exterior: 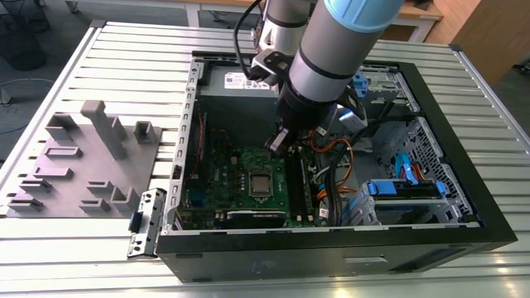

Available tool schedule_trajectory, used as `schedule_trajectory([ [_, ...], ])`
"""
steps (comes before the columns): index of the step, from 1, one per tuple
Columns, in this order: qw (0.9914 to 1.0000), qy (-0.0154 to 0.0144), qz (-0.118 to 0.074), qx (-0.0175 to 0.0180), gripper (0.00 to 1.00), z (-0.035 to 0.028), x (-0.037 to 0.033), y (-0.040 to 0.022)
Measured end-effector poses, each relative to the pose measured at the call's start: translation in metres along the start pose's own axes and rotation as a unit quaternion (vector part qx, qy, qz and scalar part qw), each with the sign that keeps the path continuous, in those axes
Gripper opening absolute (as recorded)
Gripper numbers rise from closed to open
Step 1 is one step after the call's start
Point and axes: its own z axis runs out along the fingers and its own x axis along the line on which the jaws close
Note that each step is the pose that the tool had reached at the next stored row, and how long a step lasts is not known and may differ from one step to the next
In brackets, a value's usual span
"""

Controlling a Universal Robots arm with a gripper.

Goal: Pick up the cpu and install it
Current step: 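Close the cpu cover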

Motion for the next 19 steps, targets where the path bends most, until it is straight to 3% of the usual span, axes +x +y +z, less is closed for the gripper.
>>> schedule_trajectory([
  [12, 0.99998, -0.0004, -0.006, -0.0007, 0.11, 0.0049, -0.0113, 0.0029],
  [19, 0.99997, -0.0006, -0.007, -0.0009, 0.11, 0.0052, -0.0118, 0.0029],
])
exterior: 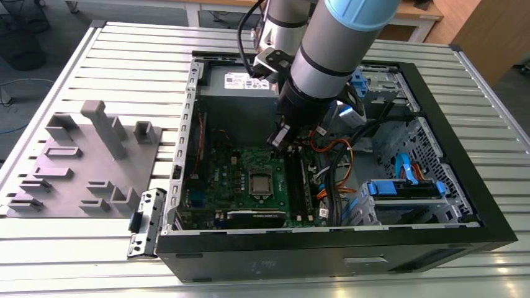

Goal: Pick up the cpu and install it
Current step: 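Close the cpu cover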

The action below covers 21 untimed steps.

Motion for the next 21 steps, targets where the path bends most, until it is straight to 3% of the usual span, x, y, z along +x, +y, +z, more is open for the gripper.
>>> schedule_trajectory([
  [21, 1.00000, -0.0003, 0.000, -0.0002, 0.11, -0.0004, 0.0064, -0.0045],
])
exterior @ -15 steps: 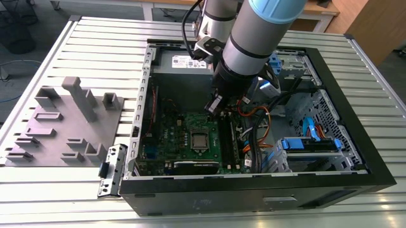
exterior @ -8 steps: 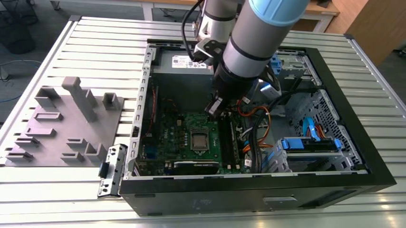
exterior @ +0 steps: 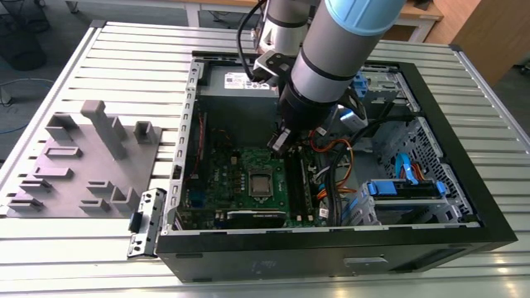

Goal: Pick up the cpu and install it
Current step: 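Close the cpu cover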

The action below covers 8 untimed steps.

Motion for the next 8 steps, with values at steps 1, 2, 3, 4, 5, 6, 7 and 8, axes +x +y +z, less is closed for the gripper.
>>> schedule_trajectory([
  [1, 1.00000, 0.0000, 0.000, 0.0000, 0.11, -0.0004, 0.0001, 0.0000],
  [2, 1.00000, 0.0001, 0.000, 0.0000, 0.11, -0.0014, 0.0001, 0.0002],
  [3, 1.00000, 0.0000, 0.000, 0.0000, 0.11, -0.0029, 0.0002, 0.0004],
  [4, 1.00000, 0.0000, 0.000, 0.0000, 0.11, -0.0048, 0.0002, 0.0007],
  [5, 1.00000, 0.0000, 0.000, 0.0000, 0.11, -0.0070, 0.0003, 0.0011],
  [6, 1.00000, -0.0001, 0.000, 0.0000, 0.11, -0.0092, 0.0004, 0.0014],
  [7, 1.00000, 0.0000, 0.000, 0.0000, 0.11, -0.0115, 0.0005, 0.0018],
  [8, 1.00000, 0.0000, 0.000, 0.0000, 0.11, -0.0135, 0.0006, 0.0021],
])
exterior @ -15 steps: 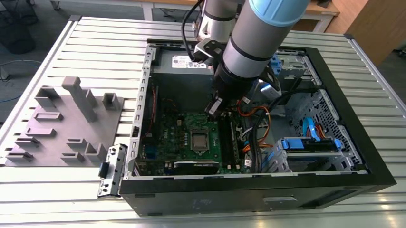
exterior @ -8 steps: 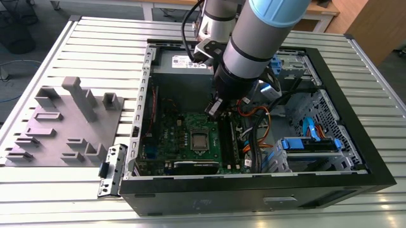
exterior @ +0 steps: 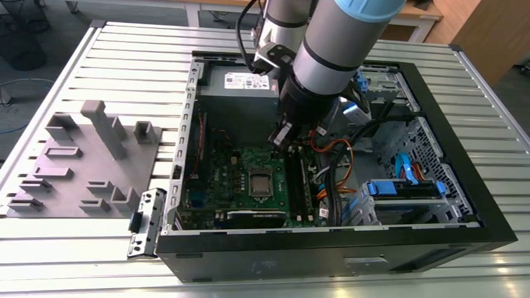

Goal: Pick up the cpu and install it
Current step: 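Close the cpu cover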

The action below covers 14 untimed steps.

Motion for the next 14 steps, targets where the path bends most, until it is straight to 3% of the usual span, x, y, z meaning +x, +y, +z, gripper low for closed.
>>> schedule_trajectory([
  [6, 1.00000, -0.0011, 0.000, 0.0015, 0.11, -0.0017, 0.0034, 0.0004],
  [14, 0.99999, -0.0028, 0.000, 0.0040, 0.11, -0.0004, 0.0225, 0.0037],
])
